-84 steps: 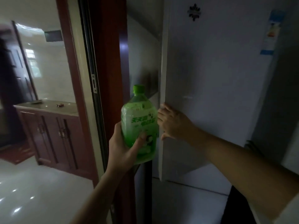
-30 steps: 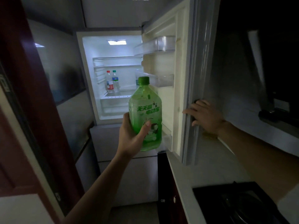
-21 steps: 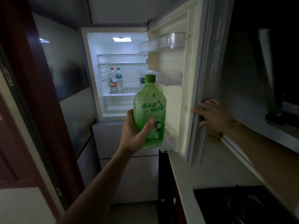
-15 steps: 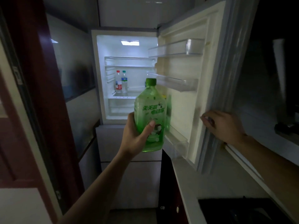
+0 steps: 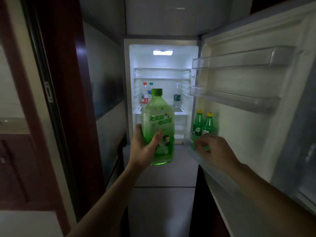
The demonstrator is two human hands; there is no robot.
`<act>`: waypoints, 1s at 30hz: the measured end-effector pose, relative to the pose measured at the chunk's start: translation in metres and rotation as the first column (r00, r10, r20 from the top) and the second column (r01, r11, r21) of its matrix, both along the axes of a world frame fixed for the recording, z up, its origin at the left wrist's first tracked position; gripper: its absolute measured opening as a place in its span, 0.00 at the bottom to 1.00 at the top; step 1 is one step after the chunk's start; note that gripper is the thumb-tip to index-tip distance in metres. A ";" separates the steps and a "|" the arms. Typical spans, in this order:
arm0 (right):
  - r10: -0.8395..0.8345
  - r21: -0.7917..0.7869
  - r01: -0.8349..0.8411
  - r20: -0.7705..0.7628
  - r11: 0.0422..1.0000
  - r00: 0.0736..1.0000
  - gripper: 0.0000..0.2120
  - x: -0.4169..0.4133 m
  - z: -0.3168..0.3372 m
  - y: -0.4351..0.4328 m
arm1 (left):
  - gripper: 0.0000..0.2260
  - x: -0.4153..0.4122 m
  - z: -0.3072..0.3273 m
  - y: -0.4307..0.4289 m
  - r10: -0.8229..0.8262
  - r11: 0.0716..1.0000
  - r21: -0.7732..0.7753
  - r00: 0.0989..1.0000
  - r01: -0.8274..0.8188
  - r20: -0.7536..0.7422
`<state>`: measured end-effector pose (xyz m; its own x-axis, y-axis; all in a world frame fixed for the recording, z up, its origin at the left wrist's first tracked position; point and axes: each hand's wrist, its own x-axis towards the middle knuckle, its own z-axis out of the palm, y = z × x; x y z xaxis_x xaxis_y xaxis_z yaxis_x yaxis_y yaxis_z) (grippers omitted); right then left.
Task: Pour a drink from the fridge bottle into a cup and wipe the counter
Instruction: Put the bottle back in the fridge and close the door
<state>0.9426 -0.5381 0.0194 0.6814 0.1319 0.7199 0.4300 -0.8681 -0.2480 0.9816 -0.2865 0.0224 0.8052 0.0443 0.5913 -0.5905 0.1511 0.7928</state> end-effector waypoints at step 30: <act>0.283 0.526 -0.273 0.065 0.805 0.957 0.16 0.352 0.012 0.043 | 0.27 0.359 0.019 -0.048 -0.008 0.999 0.034 1.000 0.009 -0.022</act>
<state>1.2944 -0.4949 0.0318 0.6853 -0.0766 0.7242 0.6251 -0.4483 -0.6390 1.3408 -0.3345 0.0417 0.8180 0.0176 0.5750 -0.5721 0.1286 0.8100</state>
